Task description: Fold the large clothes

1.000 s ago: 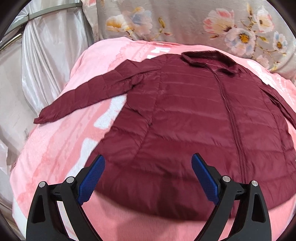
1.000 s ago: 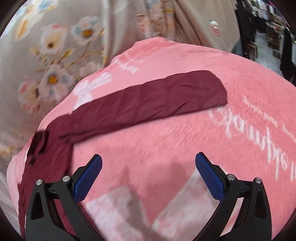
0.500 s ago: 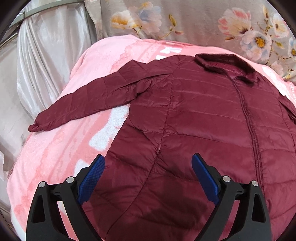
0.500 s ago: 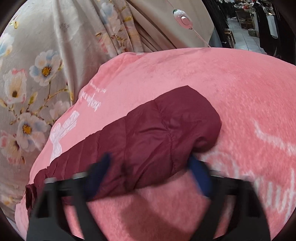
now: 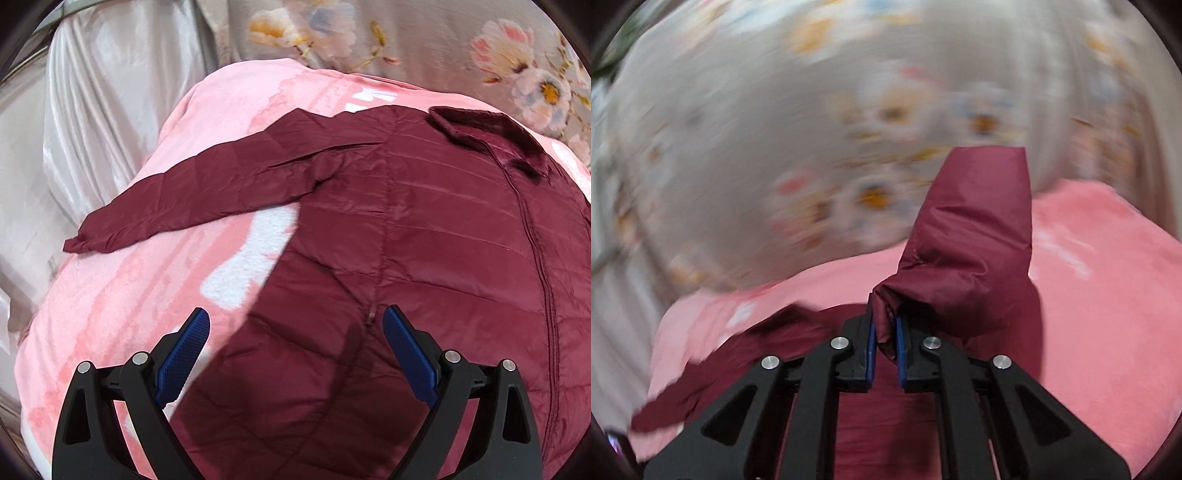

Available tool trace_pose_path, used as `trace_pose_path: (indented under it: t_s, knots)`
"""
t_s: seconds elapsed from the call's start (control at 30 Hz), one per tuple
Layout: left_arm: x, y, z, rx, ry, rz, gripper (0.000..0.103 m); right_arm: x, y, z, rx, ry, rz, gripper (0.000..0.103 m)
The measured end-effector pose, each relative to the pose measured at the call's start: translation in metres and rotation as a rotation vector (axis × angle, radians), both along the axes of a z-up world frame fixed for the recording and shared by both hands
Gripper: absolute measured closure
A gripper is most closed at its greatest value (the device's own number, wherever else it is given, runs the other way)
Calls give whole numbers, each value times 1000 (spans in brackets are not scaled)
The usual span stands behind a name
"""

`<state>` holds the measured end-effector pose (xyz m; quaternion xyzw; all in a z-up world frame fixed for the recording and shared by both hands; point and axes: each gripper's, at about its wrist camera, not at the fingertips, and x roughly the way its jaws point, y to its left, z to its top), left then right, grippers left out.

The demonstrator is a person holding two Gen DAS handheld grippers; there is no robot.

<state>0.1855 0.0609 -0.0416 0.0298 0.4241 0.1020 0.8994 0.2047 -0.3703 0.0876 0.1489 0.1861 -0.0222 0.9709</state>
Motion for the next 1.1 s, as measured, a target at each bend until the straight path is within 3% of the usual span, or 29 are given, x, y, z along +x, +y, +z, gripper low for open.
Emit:
trace_pose_path:
  t_s: [0.1,0.27,0.4,0.47,0.6,0.77,0.93,1.0,1.07,1.1]
  knots:
    - [-1,14,0,-8,-1,16,10,33,91,-9,-56,42,198,95]
    - [-1,40,-2,-32,6,43,10,70,195,-60,-90,164,382,89]
    - [3,51,-1,-73,10,31,10,74,248,-102,-126,243,442,52]
    - [5,54,2,-124,12,9,10,67,254,-109,-135,252,447,48]
    - [25,43,15,-289,15,-85,10,47,230,-105,-100,242,382,42]
    - [64,3,22,-446,41,-201,10,21,145,-106,-12,263,187,34]
    - [116,-38,-9,-632,189,-231,11,4,58,-116,66,299,-15,34]
    - [124,-43,-18,-669,207,-193,16,-1,26,-122,140,306,-67,34]
    - [127,-46,-15,-659,189,-172,35,-1,-8,-136,261,324,-108,34]
    - [129,-50,-12,-638,181,-179,52,-1,-21,-144,326,326,-114,34]
